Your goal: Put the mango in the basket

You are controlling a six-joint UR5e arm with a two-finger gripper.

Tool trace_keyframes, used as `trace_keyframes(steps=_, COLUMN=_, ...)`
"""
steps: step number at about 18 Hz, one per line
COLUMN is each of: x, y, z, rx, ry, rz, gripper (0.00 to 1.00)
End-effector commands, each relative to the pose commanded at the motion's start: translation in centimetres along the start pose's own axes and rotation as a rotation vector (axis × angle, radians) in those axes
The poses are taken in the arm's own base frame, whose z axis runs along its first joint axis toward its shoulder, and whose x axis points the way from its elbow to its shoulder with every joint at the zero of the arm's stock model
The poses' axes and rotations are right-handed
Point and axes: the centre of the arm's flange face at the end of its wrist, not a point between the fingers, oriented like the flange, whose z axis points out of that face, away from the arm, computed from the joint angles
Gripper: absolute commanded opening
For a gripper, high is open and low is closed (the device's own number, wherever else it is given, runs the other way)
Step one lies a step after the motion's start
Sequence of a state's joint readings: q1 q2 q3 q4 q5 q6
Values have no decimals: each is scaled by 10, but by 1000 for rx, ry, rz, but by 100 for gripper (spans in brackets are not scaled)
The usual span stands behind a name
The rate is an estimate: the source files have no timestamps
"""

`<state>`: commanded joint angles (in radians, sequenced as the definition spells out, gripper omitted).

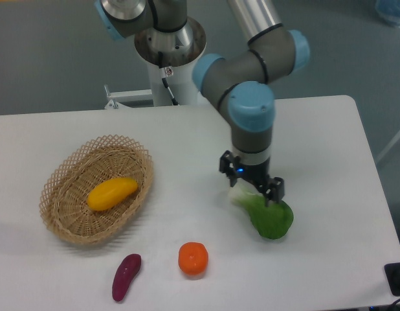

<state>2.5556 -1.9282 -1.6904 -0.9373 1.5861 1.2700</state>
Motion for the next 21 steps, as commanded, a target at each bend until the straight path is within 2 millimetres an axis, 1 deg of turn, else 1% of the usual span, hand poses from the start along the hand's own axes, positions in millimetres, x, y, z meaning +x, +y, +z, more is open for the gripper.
trace_keyframes(steps=3, x=-2, y=2, z=5, rx=-5, ry=8, rz=5, gripper=100)
trace_keyframes(steps=5, x=-4, y=5, z=5, rx=-5, ry=7, rz=6, gripper=100)
trace_keyframes(steps=7, x=-7, y=14, z=6, rx=-7, ry=11, rz=31, gripper=100)
trace_keyframes(steps=14, x=-6, y=25, z=4, rx=-17, ry=48, rz=85, gripper=100)
trace_keyframes(steps=15, x=-7, y=30, z=4, rx=-18, ry=55, rz=84, gripper=100)
trace_keyframes(steps=21, x=-6, y=29, z=2, rx=-15, ry=51, rz=86, gripper=100)
